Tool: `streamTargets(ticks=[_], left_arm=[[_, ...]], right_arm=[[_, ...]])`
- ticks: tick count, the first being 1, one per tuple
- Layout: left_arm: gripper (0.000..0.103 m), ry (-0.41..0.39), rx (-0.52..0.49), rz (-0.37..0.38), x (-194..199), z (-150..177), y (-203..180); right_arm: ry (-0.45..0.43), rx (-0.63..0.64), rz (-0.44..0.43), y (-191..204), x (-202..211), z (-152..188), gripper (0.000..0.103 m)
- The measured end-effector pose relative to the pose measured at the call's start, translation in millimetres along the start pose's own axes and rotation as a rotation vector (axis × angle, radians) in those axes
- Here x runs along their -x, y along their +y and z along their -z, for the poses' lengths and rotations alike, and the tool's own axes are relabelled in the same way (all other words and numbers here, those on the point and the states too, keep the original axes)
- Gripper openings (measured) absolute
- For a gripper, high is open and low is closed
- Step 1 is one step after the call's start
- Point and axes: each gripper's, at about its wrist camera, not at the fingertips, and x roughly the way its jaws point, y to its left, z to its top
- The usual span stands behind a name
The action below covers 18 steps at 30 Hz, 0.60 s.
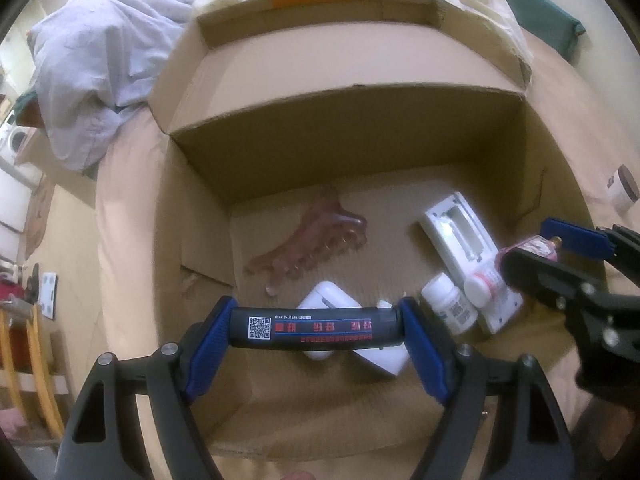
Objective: Organize rigid objects
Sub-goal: 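Carry the tube and perfume bottle into the box and open both tools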
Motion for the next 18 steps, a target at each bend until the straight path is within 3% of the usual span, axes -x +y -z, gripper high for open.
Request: streamTargets(ticks=[14,16,18], left_arm=[[0.079,0.009,-0.010,-0.014,-0.8,3.3,-2.4],[0.082,0.006,0.005,0.007,0.2,2.7,-1.1],[0.092,0.004,0.013,0.027,1.4,3.1,-0.8]], right_arm=[[-0.018,0.019,0.013,2.6,0.6,2.0,0.067],[-0.023,0.017,0.010,2.1,1.4,1.5,0.067],[-0.030,0.011,0.003,2.1,2.9,0.7,0.068]])
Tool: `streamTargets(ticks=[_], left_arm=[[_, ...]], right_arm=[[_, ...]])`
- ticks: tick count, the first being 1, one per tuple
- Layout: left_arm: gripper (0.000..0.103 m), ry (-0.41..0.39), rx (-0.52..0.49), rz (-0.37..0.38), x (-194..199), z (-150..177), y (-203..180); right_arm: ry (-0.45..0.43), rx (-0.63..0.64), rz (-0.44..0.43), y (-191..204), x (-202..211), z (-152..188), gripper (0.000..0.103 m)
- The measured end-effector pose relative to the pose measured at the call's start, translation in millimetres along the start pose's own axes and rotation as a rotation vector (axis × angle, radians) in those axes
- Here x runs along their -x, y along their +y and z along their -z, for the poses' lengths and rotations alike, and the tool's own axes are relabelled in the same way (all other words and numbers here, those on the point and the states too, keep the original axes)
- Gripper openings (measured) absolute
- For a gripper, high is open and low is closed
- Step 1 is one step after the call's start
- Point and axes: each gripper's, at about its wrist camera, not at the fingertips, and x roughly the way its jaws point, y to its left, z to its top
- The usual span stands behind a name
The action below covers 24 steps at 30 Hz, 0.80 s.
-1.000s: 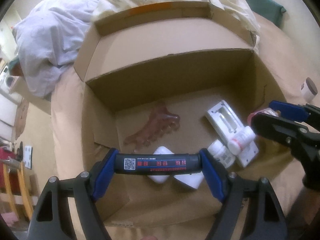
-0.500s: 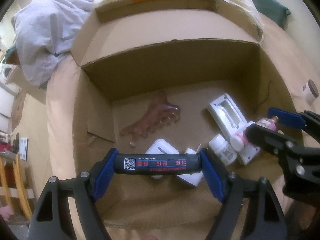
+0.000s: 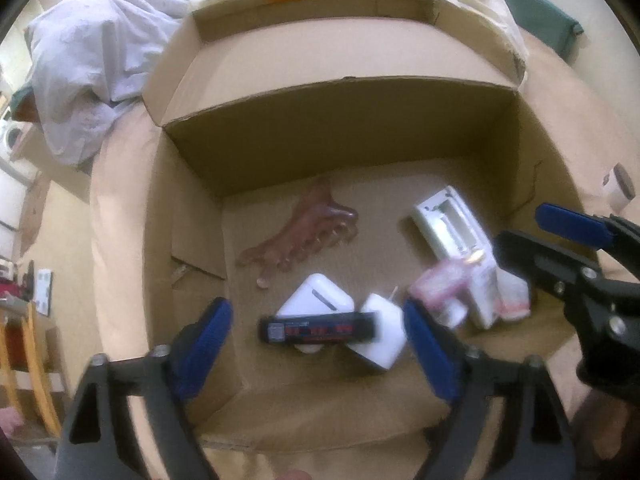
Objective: Organize rigid objects
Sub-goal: 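Carry the tube and perfume bottle into the box and open both tools, then raise both tools out of the box toward the pink round item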
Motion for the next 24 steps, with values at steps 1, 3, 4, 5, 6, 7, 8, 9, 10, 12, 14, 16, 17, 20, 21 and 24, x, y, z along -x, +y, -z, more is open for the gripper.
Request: streamTargets(ticks=[1,3,4,5,6,7,8,9,10,12,14,16,17,20,21,24], left_arm=[[0.096,-0.005,0.004,0.011,1.0,0.1,-0.3],[0.100,-0.009,0.005,0.020,1.6,-0.2,-1.3],[0.100,-0.010,0.005,0.023,2.1,-0.4,-1.7],[0.100,-0.012,0.005,0.023,3.0,-0.8,-1.5],[0.100,-0.015,0.008,0.024,3.2,-1.1,-1.1],[0.100,-0.016,0.011,0.025,3.4,-1.1,-0.8],[0.100,-0.017,0.016,0.025,3.2,-1.2,0.1],[0.100,-0.016,0.020,0.025,2.9,-1.5,0.8],[0.100,-0.014,0.027,0.026,2.3,-1.7,1.9],[0.100,-0.009,0.035,0.015,2.0,-2.1,4.4],[0.100,-0.009,0.057,0.014,3.4,-2.5,8.7],[0.100,-0.015,0.074,0.024,6.4,-3.6,12.3],[0.100,-0.022,0.079,0.026,8.8,-3.9,13.1],[0.100,-0.044,0.089,0.031,16.8,-4.1,16.4],[0.102,-0.053,0.091,0.034,20.4,-3.5,17.6],[0.102,-0.066,0.098,0.064,31.9,-0.8,20.7]], right_arm=[[-0.005,-0.003,0.000,-0.2,0.7,-0.5,0.070],[-0.022,-0.013,-0.004,-1.1,3.5,-1.8,0.087],[-0.035,-0.020,-0.009,-2.1,5.7,-2.6,0.092],[-0.044,-0.025,-0.015,-2.5,7.4,-3.2,0.102],[-0.058,-0.030,-0.026,-3.5,9.8,-4.0,0.103],[-0.066,-0.035,-0.032,-4.6,11.4,-4.9,0.103],[-0.069,-0.038,-0.031,-5.4,12.3,-5.2,0.103],[-0.070,-0.042,-0.027,-6.4,12.6,-5.5,0.103],[-0.070,-0.044,-0.024,-6.5,12.5,-5.5,0.103],[-0.068,-0.050,-0.027,-7.2,12.0,-6.4,0.103],[-0.072,-0.045,-0.028,-6.2,12.5,-6.5,0.103],[-0.079,-0.037,-0.029,-4.9,13.5,-7.0,0.103],[-0.083,-0.035,-0.029,-4.2,14.3,-7.3,0.103],[-0.107,-0.040,-0.034,-4.0,18.9,-7.7,0.103],[-0.114,-0.042,-0.038,-4.0,20.9,-8.1,0.103],[-0.137,-0.049,-0.050,-4.8,27.3,-9.6,0.103]])
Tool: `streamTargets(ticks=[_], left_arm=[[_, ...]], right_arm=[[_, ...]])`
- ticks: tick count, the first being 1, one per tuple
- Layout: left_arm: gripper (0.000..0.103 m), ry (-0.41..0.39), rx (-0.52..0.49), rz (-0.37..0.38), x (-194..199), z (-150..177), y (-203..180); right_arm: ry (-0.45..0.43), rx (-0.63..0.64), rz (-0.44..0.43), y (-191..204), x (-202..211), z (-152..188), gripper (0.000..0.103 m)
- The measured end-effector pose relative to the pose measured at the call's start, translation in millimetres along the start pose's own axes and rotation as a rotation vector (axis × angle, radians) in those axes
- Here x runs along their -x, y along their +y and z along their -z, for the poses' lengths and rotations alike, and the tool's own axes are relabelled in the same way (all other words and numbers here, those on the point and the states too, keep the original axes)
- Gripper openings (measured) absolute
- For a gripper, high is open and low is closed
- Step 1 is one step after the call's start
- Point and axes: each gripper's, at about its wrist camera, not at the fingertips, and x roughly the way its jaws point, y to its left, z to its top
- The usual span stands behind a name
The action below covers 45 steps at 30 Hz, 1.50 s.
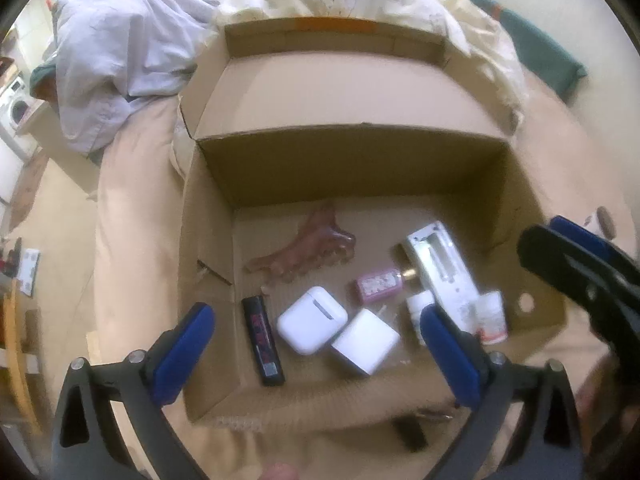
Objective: Organize rigid objects
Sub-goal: 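Raise both tools out of the box toward the pink round item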
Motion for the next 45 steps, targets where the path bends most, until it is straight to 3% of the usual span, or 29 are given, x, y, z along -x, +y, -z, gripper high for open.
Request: streamTargets(ticks=[10,20,25,31,37,41,45], left_arm=[[0.102,-0.028,0.063,0.012,31.9,8.7,8.2],[0.102,-0.009,0.094,0.014,47.7,37.9,22.4],[0.102,0.014,0.141,0.039,45.1,56.2,29.2],[0.102,0.061,0.110,0.047,35.1,72.9,26.0],[0.102,0.070,0.138,0.010,28.5,73.7,36.7],[0.102,0.099,0.162,-0.002,23.4,74.9,42.1],[0.102,0.118,0.174,-0.004,18.8,76.1,43.5]], right_arm=[[-0.100,-0.015,0.007,-2.1,28.3,-0.1,0.103],[-0.121,-0.040,0.028,-7.7,55.3,15.0,0.103],[-0.088,-0.055,0.019,-6.6,57.9,28.8,0.103],[-0.025,-0.036,0.009,4.0,54.4,50.3,0.103],[0.077,-0.030,0.146,-0.3,39.4,69.4,0.103],[0.153,-0.058,0.152,-9.8,27.1,75.1,0.103],[0.205,-0.123,0.090,-19.8,18.4,79.0,0.103]])
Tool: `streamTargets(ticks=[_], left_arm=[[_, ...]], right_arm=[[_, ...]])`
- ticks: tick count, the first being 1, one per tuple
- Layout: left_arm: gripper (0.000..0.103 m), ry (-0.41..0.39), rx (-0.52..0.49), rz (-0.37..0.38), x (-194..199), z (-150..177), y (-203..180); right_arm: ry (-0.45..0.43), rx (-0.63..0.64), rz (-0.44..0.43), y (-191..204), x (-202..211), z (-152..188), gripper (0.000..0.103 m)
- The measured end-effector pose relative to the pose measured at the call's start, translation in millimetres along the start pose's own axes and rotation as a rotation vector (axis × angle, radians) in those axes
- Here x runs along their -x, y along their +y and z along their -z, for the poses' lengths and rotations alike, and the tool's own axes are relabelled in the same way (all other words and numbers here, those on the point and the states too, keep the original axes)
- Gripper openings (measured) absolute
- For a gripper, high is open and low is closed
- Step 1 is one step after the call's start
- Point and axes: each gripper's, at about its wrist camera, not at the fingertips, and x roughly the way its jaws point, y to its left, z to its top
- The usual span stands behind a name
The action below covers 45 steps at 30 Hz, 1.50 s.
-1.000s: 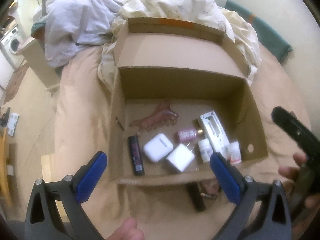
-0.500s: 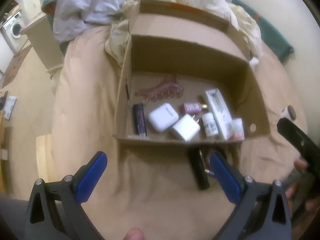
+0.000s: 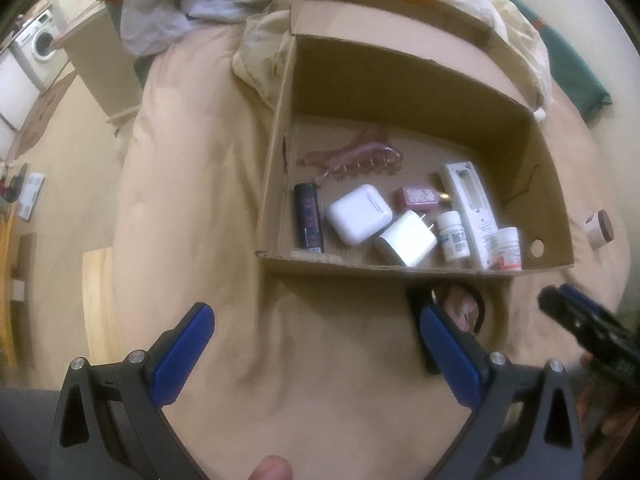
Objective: Organize rigid objects
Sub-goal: 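Raise both tools out of the box toward the pink round item, then grasp the pink Hello Kitty item with the right tool while the left tool grasps the black flashlight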
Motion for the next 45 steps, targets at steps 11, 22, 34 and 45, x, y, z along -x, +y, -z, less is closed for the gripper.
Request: streamTargets(ticks=[11,22,34,45], left_arm=[[0.102,0.033,-0.013,-0.017,-11.3,1.5,-4.5],[0.102,0.047,-0.051,-0.005,-14.9,1.7,-18.1],[0.102,0.061,-0.049,-0.013,-19.5,5.5,-11.6],[0.102,0.085,-0.093,0.012,-28.1,14.8,-27.6]], right_arm=[[0.166,0.017,0.015,8.0,-46.2,4.9,0.096],[0.310,0.089,0.061,19.0,-91.7,10.9,0.054],[0.262,0.110,0.101,19.3,-78.5,22.9,0.030],[-0.023,0.054,0.008,-9.3,41.0,6.6,0.030]])
